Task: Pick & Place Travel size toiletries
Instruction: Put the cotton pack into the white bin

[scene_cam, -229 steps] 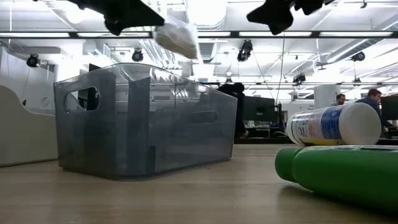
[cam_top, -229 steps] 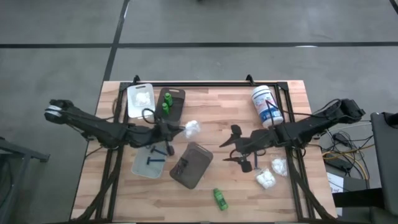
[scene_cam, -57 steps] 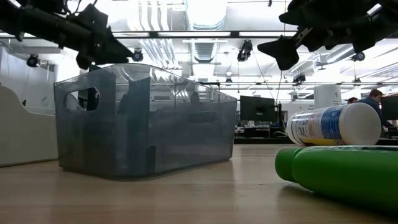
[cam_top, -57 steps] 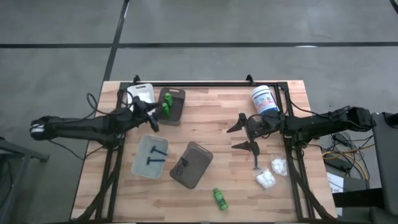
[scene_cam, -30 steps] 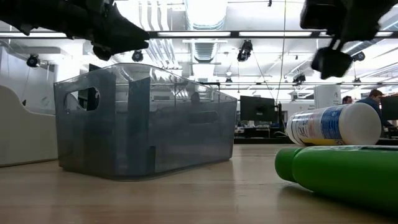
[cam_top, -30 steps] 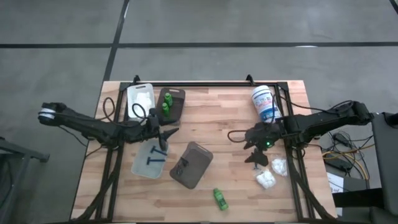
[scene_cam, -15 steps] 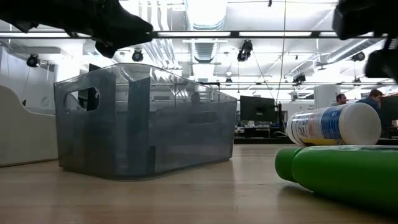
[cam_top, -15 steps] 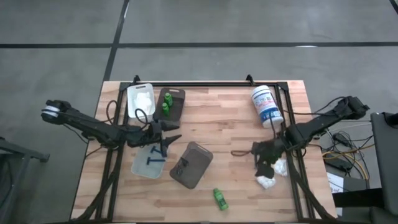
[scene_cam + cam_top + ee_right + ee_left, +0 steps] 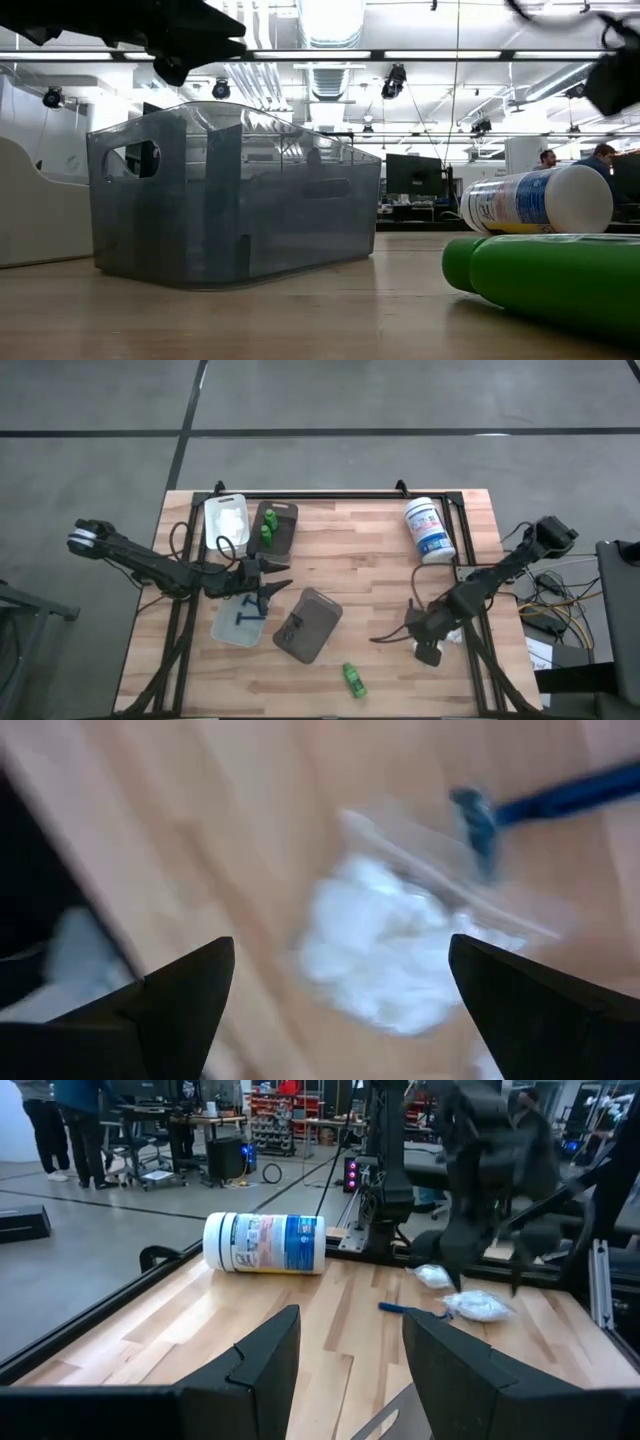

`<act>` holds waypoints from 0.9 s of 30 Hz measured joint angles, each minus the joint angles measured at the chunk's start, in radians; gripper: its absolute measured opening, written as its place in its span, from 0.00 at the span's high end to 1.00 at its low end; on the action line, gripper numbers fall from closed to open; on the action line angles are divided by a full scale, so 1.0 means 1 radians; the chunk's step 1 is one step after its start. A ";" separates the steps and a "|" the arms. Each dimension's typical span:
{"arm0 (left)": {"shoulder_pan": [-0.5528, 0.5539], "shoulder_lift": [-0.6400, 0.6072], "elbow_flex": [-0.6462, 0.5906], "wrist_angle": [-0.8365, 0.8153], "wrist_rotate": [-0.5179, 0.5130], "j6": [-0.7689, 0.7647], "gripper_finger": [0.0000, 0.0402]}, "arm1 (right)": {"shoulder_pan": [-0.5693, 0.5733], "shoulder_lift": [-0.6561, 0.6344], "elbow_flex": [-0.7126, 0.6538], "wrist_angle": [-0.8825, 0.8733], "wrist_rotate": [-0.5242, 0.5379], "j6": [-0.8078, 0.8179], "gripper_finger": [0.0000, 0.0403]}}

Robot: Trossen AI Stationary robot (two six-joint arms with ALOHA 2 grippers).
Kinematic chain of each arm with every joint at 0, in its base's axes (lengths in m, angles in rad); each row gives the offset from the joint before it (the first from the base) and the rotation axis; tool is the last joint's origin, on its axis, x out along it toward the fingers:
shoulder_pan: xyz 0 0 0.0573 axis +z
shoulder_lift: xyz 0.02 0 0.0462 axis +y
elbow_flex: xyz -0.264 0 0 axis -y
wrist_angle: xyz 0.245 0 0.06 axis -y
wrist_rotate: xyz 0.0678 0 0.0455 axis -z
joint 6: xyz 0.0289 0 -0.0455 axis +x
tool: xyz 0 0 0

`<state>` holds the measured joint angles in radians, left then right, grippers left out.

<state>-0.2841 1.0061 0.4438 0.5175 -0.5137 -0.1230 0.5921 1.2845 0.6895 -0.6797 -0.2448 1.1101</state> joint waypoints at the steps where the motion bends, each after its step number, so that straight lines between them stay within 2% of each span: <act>1: 0.000 0.000 0.003 0.000 0.000 -0.002 0.54 | 0.000 0.023 0.000 -0.013 -0.005 -0.013 0.10; 11: -0.001 0.000 0.023 -0.001 -0.001 0.002 0.54 | -0.001 0.171 0.006 -0.051 -0.055 -0.113 0.12; 27: 0.000 0.000 0.023 -0.002 -0.003 0.007 0.54 | -0.001 0.132 0.004 -0.048 -0.046 -0.142 0.53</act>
<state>-0.2844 1.0061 0.4671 0.5159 -0.5170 -0.1162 0.5915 1.4169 0.6933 -0.7273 -0.2909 0.9683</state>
